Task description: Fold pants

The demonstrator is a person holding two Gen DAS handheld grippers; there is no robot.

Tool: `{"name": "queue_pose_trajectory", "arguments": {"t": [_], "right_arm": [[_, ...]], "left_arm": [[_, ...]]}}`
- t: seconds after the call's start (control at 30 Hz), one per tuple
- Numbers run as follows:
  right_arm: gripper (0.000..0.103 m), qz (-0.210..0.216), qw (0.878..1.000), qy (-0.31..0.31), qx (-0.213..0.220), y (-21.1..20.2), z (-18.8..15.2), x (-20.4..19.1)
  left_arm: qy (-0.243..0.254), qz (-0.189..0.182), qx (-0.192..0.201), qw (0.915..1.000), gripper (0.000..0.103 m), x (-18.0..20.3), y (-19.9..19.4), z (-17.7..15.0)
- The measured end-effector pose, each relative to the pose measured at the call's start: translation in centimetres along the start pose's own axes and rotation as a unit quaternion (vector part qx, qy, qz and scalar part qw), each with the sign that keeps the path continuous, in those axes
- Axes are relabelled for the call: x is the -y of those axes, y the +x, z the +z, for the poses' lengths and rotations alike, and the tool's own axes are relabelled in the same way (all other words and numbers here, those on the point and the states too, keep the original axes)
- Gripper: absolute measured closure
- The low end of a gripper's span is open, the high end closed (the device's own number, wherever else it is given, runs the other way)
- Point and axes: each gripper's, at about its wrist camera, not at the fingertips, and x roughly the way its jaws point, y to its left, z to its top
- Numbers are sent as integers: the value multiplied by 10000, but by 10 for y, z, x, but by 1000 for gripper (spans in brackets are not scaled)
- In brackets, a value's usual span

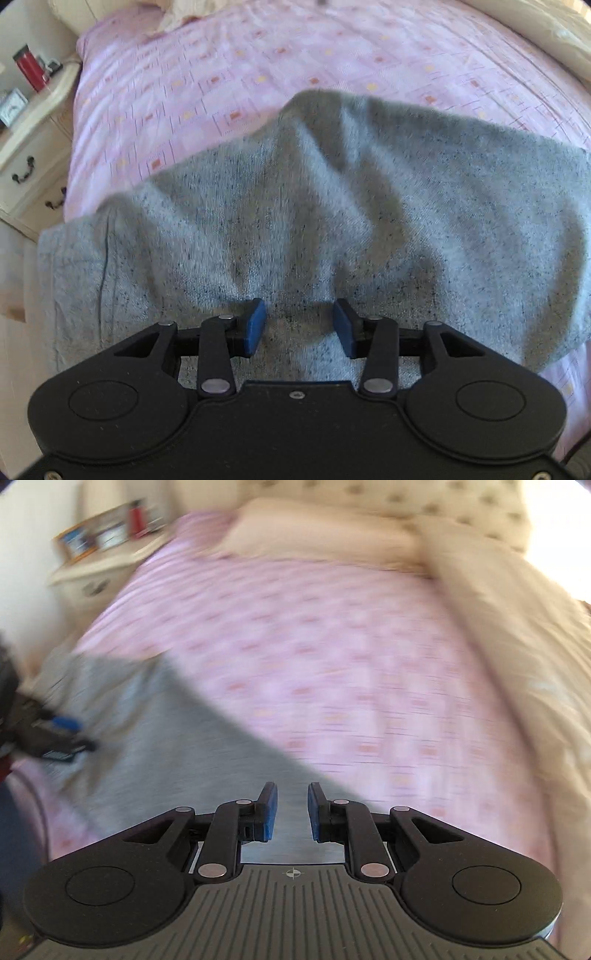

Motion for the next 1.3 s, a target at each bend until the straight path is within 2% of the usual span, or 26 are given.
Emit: {"name": "queue_pose_trajectory", "arguments": {"t": [0.1,0.23,0.37,0.53,0.63,0.67,0.77,0.83,1.07,1.1,1.17,1.2,1.27,1.3], "right_arm": [[84,-194,9988,373,234,-8,-1,34],[83,-651,9960,584,202,-4,-10,79],[80,-1127,9879,1064,1,12,-37,130],[80,-1695,9740,1483,243,15,-90,176],[80,-1950,9705,1349,435,21,-118,190],[80,-2031,9696,1289,458,22,-124,193],[80,-2010,9678,1403,578,27,-140,202],[79,-1990,9665,1517,567,29,-144,206],[73,-1798,9702,1601,274,49,-152,218],[73,-1753,9693,1704,256,49,-151,220],[102,-1547,9710,1804,255,48,-149,220],[102,-1584,9727,1678,247,47,-146,217],[102,-1950,9747,1083,154,51,-139,207],[102,-2041,9733,1035,151,53,-137,208]], "left_arm": [[-167,-4,413,9990,53,1,-14,1],[-492,-282,780,9953,53,10,-30,3],[-650,-593,871,9923,53,26,-32,8],[-709,-757,766,9917,53,52,-21,4],[-608,-608,511,9950,53,65,-5,-3],[-506,-490,576,9959,52,70,-2,-7],[11,-127,866,9962,52,86,-6,-15],[116,-36,927,9956,52,89,-6,-17],[-190,-276,834,9960,52,78,-4,-12],[-196,-277,831,9960,52,78,-4,-12],[-166,-248,845,9960,52,80,-4,-13],[-156,-237,858,9959,52,81,-5,-13],[-171,-273,894,9955,53,81,-7,-13],[-208,-341,927,9949,55,80,-8,-14]]}}
